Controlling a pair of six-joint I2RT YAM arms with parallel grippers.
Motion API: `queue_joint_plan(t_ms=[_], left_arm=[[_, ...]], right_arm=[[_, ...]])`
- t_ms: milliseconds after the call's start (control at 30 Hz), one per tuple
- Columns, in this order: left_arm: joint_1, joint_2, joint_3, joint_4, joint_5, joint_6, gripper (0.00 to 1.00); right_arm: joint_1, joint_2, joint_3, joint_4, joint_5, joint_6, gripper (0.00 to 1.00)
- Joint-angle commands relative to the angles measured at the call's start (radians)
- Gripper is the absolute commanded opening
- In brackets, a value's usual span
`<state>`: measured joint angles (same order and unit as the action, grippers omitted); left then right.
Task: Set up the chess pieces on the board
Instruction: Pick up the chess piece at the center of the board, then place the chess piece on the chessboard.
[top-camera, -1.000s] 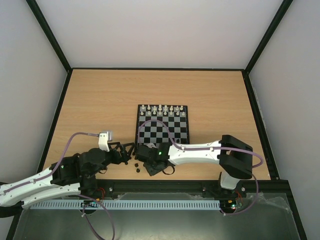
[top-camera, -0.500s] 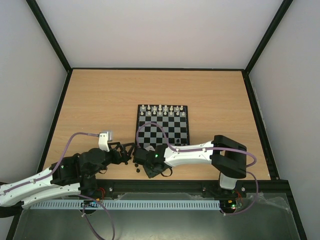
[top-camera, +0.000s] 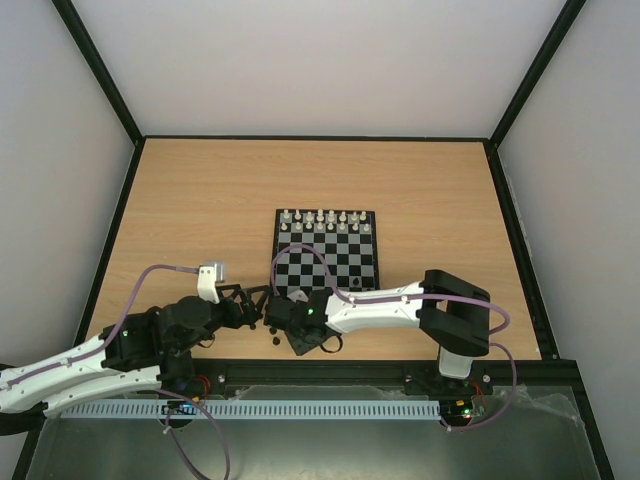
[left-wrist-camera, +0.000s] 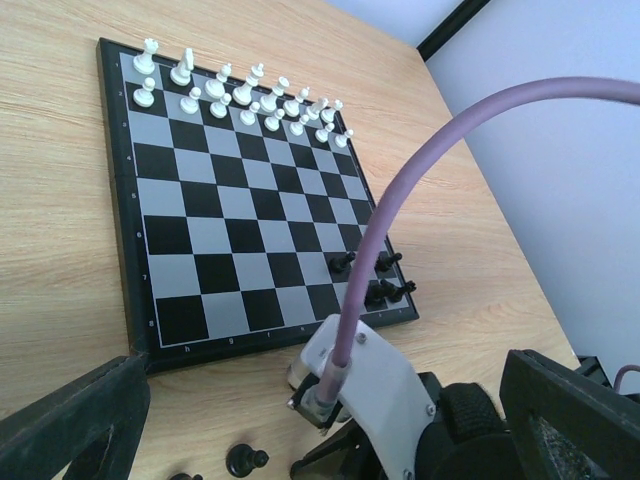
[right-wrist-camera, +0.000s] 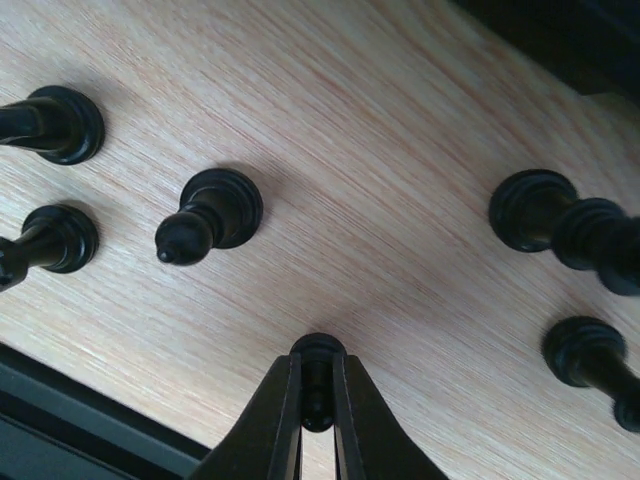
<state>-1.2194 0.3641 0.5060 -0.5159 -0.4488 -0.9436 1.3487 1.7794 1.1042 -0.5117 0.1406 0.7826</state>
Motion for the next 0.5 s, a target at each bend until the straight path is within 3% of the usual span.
queue_joint_plan(t_ms=[0,267,467], left_arm=[[-0.009,0.01,0.011,-0.013,-0.005,-0.001,0.99],[-0.009,0.018,0.012,-0.012,-0.006,0.001,0.99],[-0.009,0.04,0.016,-0.012,-0.008,0.005,0.99]], right_arm=[[-0.002,-0.094,0.019,-0.096,0.051,-0.004,0.06],[-0.152,-0.282,0.045,-0.201,0.09,-0.084,0.06],[-0.323,-0.246,0.092,-0.207,0.075,-0.192,0.06]])
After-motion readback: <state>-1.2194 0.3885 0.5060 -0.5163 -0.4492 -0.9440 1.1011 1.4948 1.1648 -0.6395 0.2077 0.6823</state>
